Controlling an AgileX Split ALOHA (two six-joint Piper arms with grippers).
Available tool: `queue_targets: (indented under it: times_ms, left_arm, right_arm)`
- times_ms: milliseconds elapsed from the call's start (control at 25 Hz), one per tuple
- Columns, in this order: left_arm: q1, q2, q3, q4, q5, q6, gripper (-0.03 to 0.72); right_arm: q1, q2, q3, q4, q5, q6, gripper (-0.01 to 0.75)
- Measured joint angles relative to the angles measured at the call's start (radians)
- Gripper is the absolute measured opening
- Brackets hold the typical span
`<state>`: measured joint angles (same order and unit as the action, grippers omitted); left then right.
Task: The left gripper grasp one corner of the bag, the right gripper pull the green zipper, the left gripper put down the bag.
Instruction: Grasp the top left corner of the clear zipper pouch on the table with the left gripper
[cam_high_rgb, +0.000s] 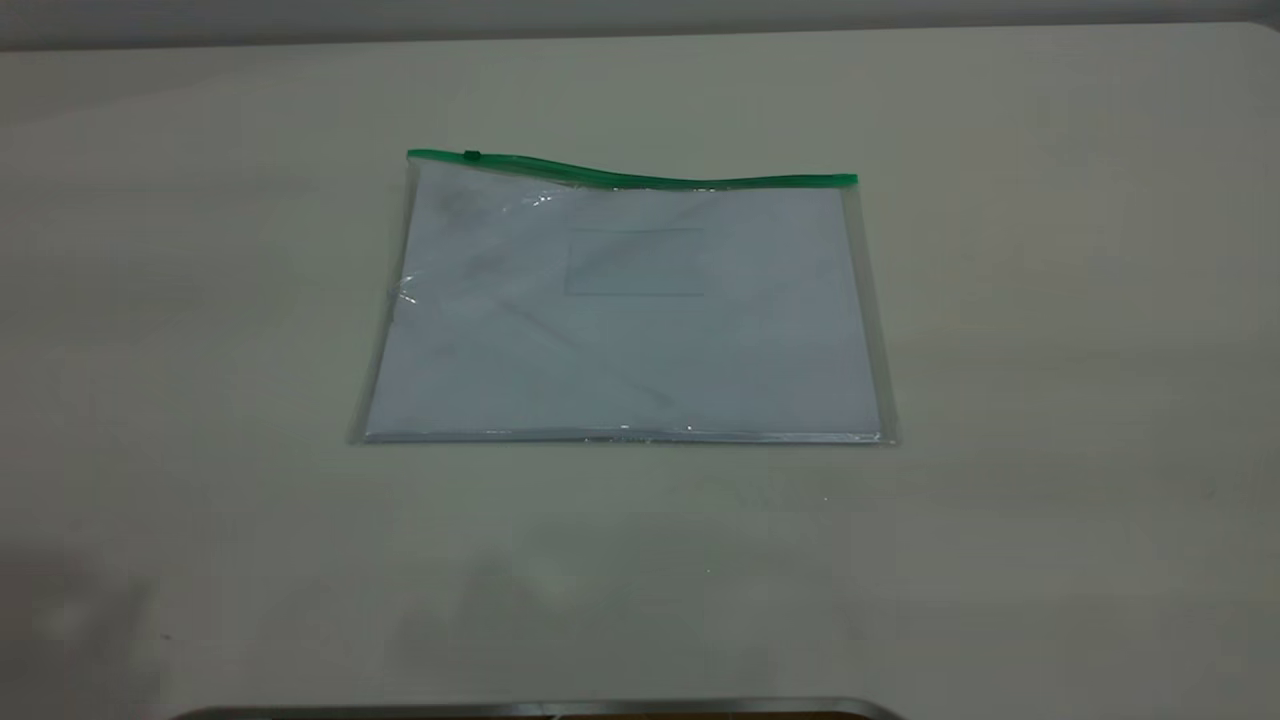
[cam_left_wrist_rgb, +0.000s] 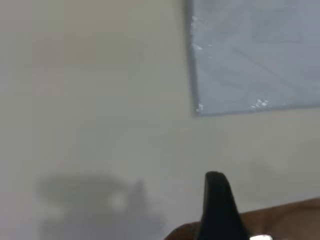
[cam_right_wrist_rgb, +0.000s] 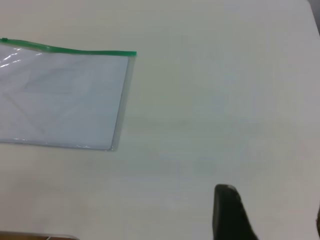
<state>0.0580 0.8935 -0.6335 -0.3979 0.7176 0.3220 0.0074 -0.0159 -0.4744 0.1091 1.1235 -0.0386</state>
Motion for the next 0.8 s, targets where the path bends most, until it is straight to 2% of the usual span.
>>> queue_targets:
  times_ms: [160,320,640,800]
  left_arm:
    - [0.0,0.195,-0.096,-0.085,-0.006,0.112,0.552]
    - [-0.003,0.353,-0.171,-0.154,-0.06,0.208,0.552]
    - [-0.122,0.691,-0.287,-0.225,-0.201,0.445,0.552]
    - [-0.146,0.865,-0.355,-0.301,-0.23,0.506,0.552]
  right_arm:
    - [0.0,0.0,0.0,0.0,0.0,0.0,0.453]
    - [0.0,0.0,0.0,0.0,0.0,0.0,0.453]
    - [0.0,0.0,0.0,0.0,0.0,0.0,0.453]
    - [0.0,0.0,0.0,0.0,-0.001,0.0,0.453]
